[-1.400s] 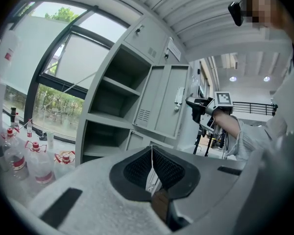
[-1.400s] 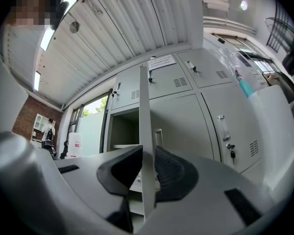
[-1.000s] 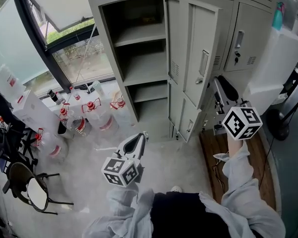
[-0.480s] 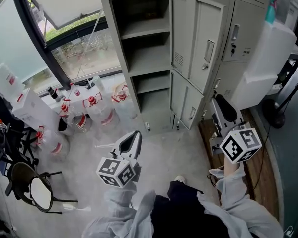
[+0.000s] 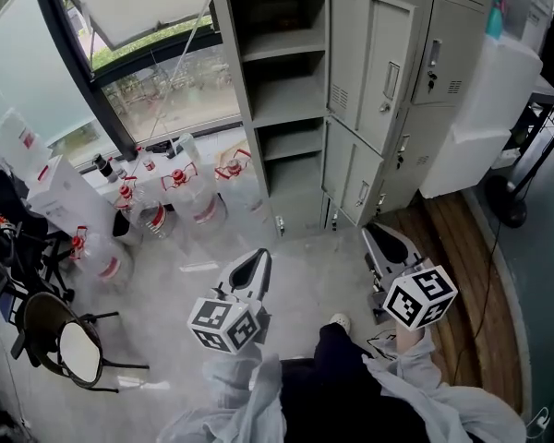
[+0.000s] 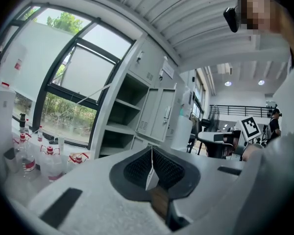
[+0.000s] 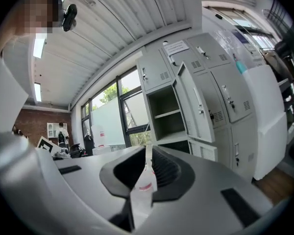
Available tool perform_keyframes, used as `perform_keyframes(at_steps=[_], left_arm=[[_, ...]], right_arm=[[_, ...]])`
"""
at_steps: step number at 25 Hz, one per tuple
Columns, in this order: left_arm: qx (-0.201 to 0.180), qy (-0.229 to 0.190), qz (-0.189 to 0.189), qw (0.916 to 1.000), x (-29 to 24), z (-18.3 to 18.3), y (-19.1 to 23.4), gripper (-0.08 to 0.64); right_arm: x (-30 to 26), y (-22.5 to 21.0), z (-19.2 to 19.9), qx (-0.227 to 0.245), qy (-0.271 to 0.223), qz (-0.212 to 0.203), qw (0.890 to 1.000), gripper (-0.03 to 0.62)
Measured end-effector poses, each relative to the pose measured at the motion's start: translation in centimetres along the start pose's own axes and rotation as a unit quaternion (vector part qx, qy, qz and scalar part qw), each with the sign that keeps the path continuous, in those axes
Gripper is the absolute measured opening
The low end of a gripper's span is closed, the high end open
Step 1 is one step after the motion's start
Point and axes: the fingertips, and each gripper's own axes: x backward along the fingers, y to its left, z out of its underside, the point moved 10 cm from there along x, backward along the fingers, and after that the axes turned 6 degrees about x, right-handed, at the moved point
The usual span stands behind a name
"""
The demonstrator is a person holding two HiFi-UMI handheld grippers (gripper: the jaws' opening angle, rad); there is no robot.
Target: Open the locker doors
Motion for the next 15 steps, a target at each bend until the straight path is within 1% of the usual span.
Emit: perform_keyframes(at_steps=[4,6,10,11,12,15], left_arm=[[0.006,0.006,0.004,1.0,1.8,1.0,-0.3,0.009],[0.001,0.012,0.005,0.9999,2.3,1.6,-0.5,0.009],[-0.041,0.041,0.005,0.9983,3.0,2.8,-1.2,0.009],[-0.046,0.048,0.006,0.9978,3.2,3.1,-1.3,0.009],[-0.046,0.051,0.008,0.9976,3.4,3.4,-1.4,0.009],[-0.028,0.05,0.014,0.9983,3.6,4.1,-1.4,0.009]], right_arm=[[1.3,1.5,2.4,-0.004,0.023,0.021,0.999,0.011],[2.0,1.9,3.7,0.004,0.04,0.029,0.999,0.003],[3.1,2.6,5.7,0.014,0.062,0.025,0.998,0.002],[3.3,2.6,6.1,0.013,0.066,0.028,0.997,0.002],[3.5,2.7,6.3,0.012,0.07,0.031,0.997,0.002],[3.9,2.7,6.7,0.014,0.078,0.031,0.996,0.002]])
